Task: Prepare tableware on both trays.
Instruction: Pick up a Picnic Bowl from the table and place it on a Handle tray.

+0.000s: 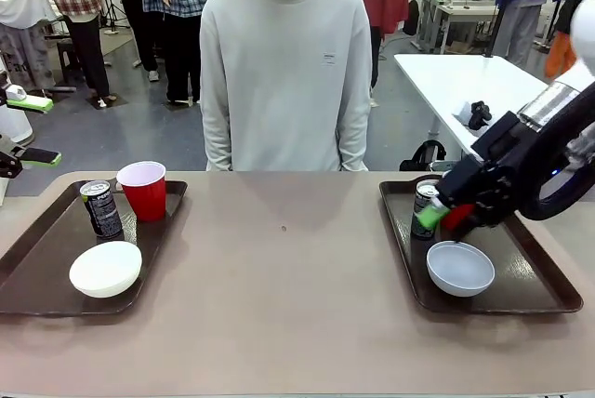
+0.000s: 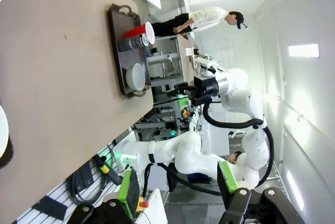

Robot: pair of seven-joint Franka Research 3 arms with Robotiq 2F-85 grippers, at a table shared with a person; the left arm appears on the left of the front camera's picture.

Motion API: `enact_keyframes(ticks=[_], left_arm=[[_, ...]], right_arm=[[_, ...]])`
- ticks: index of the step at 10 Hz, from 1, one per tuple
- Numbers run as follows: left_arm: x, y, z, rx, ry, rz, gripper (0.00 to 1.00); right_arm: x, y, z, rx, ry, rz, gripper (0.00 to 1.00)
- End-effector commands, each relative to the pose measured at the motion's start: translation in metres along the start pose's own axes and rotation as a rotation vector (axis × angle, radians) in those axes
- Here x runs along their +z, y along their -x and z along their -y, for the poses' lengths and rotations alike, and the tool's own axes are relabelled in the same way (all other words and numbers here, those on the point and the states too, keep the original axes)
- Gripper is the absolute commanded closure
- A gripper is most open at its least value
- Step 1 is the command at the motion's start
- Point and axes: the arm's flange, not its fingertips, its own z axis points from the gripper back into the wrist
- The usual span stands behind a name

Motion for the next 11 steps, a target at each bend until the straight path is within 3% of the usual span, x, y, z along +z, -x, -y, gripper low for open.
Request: enact_keyframes(ticks=[1,2,4,5,6,7,11], left_arm=[[0.0,-0.001,0.0,-0.026,0.022,0.003,0.21],[0.0,-0.001,0.0,-0.026,0.022,0.003,0.21],[0.0,-0.001,0.0,-0.026,0.022,0.003,0.21],[0.0,-0.001,0.0,-0.026,0.022,0.003,0.21],[0.0,-0.001,0.0,-0.026,0.022,0.003,0.21],[0.0,-0.001,0.0,-0.026,0.022,0.003,0.21],[0.0,-0.001,0.0,-0.026,0.022,0.003,0.21]], right_arm=[[-0.029,0.02,0.006,-0.03,-0.352,0.319,0.11],[-0.035,0.03,0.015,-0.101,-0.515,0.469,0.11],[-0.037,0.041,0.023,-0.089,-0.762,0.534,0.11],[-0.033,0.044,0.026,-0.082,-0.813,0.556,0.11],[-0.03,0.047,0.031,-0.073,-0.839,0.541,0.11],[0.024,-0.041,0.006,-0.168,-0.649,0.48,0.11],[0.024,-0.041,0.006,-0.168,-0.649,0.48,0.11]])
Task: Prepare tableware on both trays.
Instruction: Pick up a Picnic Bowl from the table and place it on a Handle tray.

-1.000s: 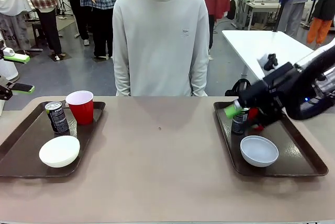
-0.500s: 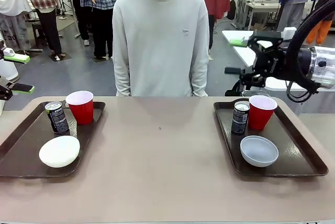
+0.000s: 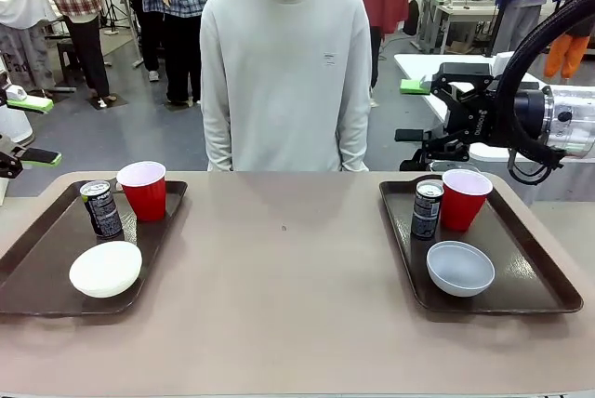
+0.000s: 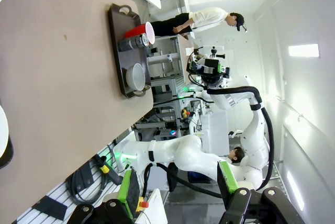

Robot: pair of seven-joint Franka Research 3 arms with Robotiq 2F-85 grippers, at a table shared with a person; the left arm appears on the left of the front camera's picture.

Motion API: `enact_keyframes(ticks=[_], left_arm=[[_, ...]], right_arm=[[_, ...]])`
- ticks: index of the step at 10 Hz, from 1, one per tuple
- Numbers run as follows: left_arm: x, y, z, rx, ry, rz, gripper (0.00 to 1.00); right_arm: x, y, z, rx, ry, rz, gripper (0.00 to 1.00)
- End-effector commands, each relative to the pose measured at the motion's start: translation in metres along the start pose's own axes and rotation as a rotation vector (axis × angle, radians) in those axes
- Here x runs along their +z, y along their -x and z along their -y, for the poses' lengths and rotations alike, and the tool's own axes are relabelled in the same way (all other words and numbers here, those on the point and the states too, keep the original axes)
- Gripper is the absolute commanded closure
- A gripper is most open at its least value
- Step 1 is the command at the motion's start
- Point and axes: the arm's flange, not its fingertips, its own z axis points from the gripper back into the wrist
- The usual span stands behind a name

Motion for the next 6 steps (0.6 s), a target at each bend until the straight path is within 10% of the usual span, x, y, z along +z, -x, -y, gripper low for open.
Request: enact_keyframes(ticks=[1,6], left_arm=[[-0.0001,-0.0007,0.0002,-0.026,0.022,0.004,0.21],[-0.0001,-0.0007,0.0002,-0.026,0.022,0.004,0.21]], right_arm=[[0.0049,0.0015,-0.0041,-0.015,0.006,-0.011,0.11],[0.0049,0.0015,-0.0041,-0.015,0.006,-0.011,0.11]])
